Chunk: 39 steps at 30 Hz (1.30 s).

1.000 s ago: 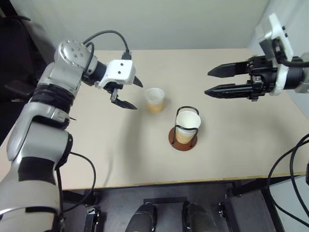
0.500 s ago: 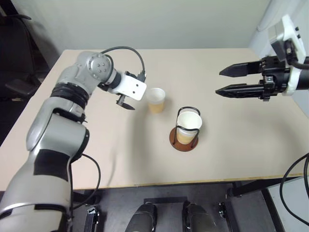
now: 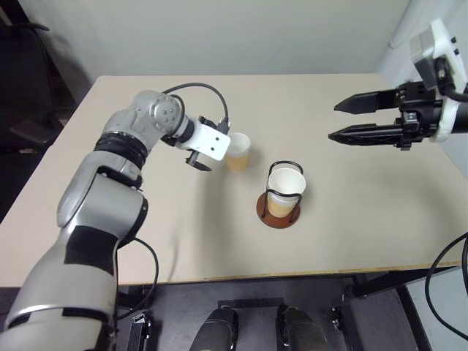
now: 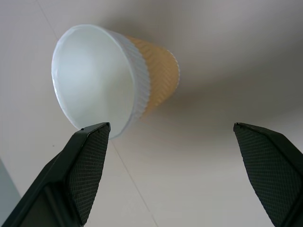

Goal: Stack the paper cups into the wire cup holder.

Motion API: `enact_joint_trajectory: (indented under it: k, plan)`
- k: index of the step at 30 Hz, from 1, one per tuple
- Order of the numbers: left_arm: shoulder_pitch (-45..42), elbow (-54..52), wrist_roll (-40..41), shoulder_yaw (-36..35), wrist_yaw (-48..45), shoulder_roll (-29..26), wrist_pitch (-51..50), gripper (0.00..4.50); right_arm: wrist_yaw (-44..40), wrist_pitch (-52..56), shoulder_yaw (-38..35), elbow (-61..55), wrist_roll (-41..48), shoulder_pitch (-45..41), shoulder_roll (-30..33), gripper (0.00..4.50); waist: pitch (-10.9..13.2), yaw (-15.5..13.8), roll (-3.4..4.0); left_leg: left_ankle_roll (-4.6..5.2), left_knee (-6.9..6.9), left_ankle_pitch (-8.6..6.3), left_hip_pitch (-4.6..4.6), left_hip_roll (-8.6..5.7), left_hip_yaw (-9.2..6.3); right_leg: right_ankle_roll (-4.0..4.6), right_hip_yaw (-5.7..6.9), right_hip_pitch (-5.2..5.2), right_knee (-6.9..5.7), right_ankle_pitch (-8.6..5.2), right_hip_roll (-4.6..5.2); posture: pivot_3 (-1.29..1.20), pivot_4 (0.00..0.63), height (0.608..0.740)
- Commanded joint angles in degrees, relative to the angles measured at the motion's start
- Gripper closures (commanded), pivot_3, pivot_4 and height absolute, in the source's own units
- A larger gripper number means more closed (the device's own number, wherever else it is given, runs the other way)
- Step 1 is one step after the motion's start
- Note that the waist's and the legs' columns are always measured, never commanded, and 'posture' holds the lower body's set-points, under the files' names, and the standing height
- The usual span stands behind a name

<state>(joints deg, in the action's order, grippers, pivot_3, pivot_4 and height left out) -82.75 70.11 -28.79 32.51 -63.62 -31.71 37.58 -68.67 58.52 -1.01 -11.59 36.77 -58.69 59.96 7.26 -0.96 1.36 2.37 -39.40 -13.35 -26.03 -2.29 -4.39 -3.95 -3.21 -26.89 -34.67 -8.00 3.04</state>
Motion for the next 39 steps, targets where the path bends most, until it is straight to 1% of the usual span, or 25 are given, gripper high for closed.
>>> enact_joint_trajectory:
  k: [1, 6, 12, 14, 15, 17, 18, 20, 21, 23, 24, 25, 26, 27, 29, 30, 35, 39]
  plan:
    - [-0.74, 0.47, -3.62, 1.17, 5.84, 0.34, 0.91, 0.00, 0.35, -0.85, -1.04, -0.75, 0.36, -1.27, 0.62, 1.43, 0.00, 0.01, -0.01, 0.01, -0.05, 0.00, 0.02, -0.05, 0.07, 0.03, 0.05, 0.00, -0.06, -0.02, -0.08, 0.00, 0.150, 0.740]
    - [-0.82, 1.97, -5.97, 1.76, 10.64, 2.32, 0.34, 0.00, 0.51, -0.71, -1.00, -0.96, 0.44, -1.16, 0.61, 1.43, 0.00, 0.06, -0.01, 0.23, -0.37, -0.15, 0.01, -0.02, 0.01, 0.07, 0.00, 0.04, -0.27, -0.04, -0.07, 0.00, 0.150, 0.740]
    - [-0.35, 3.12, -6.48, 1.50, 10.89, 3.84, 0.04, 0.00, 0.64, -0.69, -0.96, -1.15, 0.45, -1.15, 0.76, 1.43, 0.00, 0.13, -0.01, 0.23, -0.61, -0.15, 0.02, -0.03, 0.02, 0.02, -0.03, 0.12, -0.29, 0.01, -0.21, 0.00, 0.150, 0.740]
    - [-0.16, 3.41, -6.52, 1.36, 10.53, 4.21, -0.19, 0.39, 0.68, -0.79, -1.02, -1.32, 0.35, -0.94, 0.93, 1.39, 0.00, 0.14, -0.01, 0.23, -0.64, -0.14, 0.02, 0.02, -0.03, 0.00, -0.12, 0.11, -0.29, 0.04, -0.14, 0.00, 0.150, 0.740]
    - [-0.08, 3.54, -6.56, 1.35, 10.47, 4.40, -0.30, 0.63, 0.71, -0.80, -1.08, -1.41, 0.34, -0.84, 1.00, 1.39, 0.00, 0.13, -0.01, 0.22, -0.63, -0.13, 0.03, -0.01, 0.04, 0.00, -0.01, 0.11, -0.29, 0.04, -0.30, 0.00, 0.150, 0.740]
    - [0.06, 3.85, -6.56, 1.35, 9.84, 4.80, -0.63, 1.32, 0.83, -0.72, -1.27, -1.60, 0.41, -0.65, 1.08, 1.39, 0.00, 0.09, -0.01, 0.22, -0.65, -0.13, 0.02, 0.04, -0.05, 0.00, -0.14, 0.12, -0.29, 0.06, -0.16, 0.00, 0.150, 0.740]
    - [0.10, 3.99, -6.64, 1.42, 9.65, 5.01, -0.79, 1.71, 0.89, -0.65, -1.37, -1.72, 0.48, -0.54, 1.12, 1.39, 0.00, 0.06, -0.02, 0.22, -0.64, -0.12, 0.03, -0.01, 0.03, 0.00, -0.01, 0.13, -0.30, 0.06, -0.33, 0.00, 0.150, 0.740]
    - [0.13, 4.17, -6.88, 1.55, 9.71, 5.43, -1.08, 2.45, 1.04, -0.51, -1.50, -1.91, 0.60, -0.37, 1.17, 1.39, 0.00, 0.04, -0.02, 0.22, -0.65, -0.12, 0.02, 0.04, -0.08, 0.00, -0.13, 0.14, -0.28, 0.06, -0.15, 0.00, 0.150, 0.740]
    - [0.10, 4.22, -7.06, 1.65, 9.80, 5.59, -1.15, 2.81, 1.10, -0.41, -1.57, -2.04, 0.68, -0.29, 1.20, 1.39, 0.00, 0.00, -0.02, 0.22, -0.65, -0.11, 0.02, -0.02, 0.02, 0.00, 0.01, 0.13, -0.29, 0.06, -0.34, 0.00, 0.150, 0.740]
    - [-0.03, 4.35, -7.45, 1.90, 9.72, 5.80, -1.26, 3.59, 1.23, -0.15, -1.72, -2.35, 0.88, -0.03, 1.29, 1.39, 0.00, 0.01, -0.02, 0.23, -0.65, -0.13, 0.01, 0.03, -0.06, -0.01, -0.12, 0.14, -0.27, 0.06, -0.12, 0.00, 0.150, 0.740]
    - [-0.18, 4.42, -7.72, 2.09, 9.55, 5.84, -1.31, 3.95, 1.21, -0.13, -1.83, -2.44, 0.96, 0.19, 1.37, 1.39, 0.00, -0.01, -0.02, 0.23, -0.64, -0.12, 0.02, -0.02, 0.05, 0.00, 0.01, 0.13, -0.28, 0.06, -0.31, 0.00, 0.150, 0.740]
    - [-0.33, 4.47, -7.96, 2.21, 9.48, 5.85, -1.34, 4.29, 1.18, -0.18, -1.94, -2.49, 1.01, 0.41, 1.44, 1.39, 0.00, -0.03, -0.02, 0.23, -0.64, -0.13, 0.01, 0.01, 0.00, -0.01, -0.10, 0.13, -0.27, 0.06, -0.18, 0.00, 0.150, 0.740]
    - [-0.57, 4.52, -8.10, 2.23, 9.27, 5.79, -1.34, 4.46, 1.02, -0.74, -2.14, -2.50, 0.95, 0.71, 1.46, 1.39, 0.00, 0.03, -0.02, 0.22, -0.66, -0.13, 0.01, 0.04, -0.04, -0.01, -0.14, 0.13, -0.27, 0.05, -0.13, 0.00, 0.150, 0.740]
    - [-0.79, 4.57, -8.15, 2.17, 8.95, 5.72, -1.36, 4.46, 0.88, -1.26, -2.32, -2.48, 0.87, 1.01, 1.50, 1.39, 0.00, -0.02, -0.03, 0.22, -0.62, -0.13, 0.02, 0.00, 0.05, 0.00, -0.03, 0.13, -0.27, 0.05, -0.27, 0.00, 0.150, 0.740]
    - [-1.21, 4.67, -8.23, 2.01, 8.00, 5.43, -1.35, 4.46, 0.68, -2.41, -3.21, -2.31, 1.12, 1.67, 1.28, 1.39, 0.00, -0.01, -0.02, 0.22, -0.66, -0.13, 0.00, 0.05, -0.03, -0.01, -0.15, 0.13, -0.26, 0.04, -0.13, 0.00, 0.150, 0.740]
    - [-1.48, 4.70, -8.41, 2.07, 7.54, 5.15, -1.27, 4.46, 0.30, -3.19, -4.01, -2.17, 1.51, 2.16, 1.18, 1.39, 0.00, -0.06, -0.02, 0.22, -0.62, -0.13, 0.02, 0.00, 0.06, -0.01, -0.04, 0.12, -0.27, 0.04, -0.23, 0.00, 0.150, 0.740]
    - [-2.17, 4.77, -7.65, 1.31, 3.95, 4.10, -1.18, 4.46, -2.24, -6.70, -5.58, -1.12, 1.27, 5.30, 2.86, 1.39, -0.01, -0.05, -0.02, 0.24, -0.65, -0.15, 0.01, 0.04, -0.01, -0.01, -0.17, 0.14, -0.25, 0.04, -0.16, 0.00, 0.150, 0.740]
    - [-2.93, 4.65, -3.53, -1.73, -5.42, 3.27, -2.40, 4.46, -6.77, -14.08, -7.98, 0.53, 0.58, 8.77, 4.48, 1.39, 0.00, -0.22, -0.03, 0.24, -0.63, -0.15, 0.01, 0.02, -0.03, -0.02, -0.08, 0.15, -0.24, 0.04, -0.17, 0.00, 0.150, 0.740]
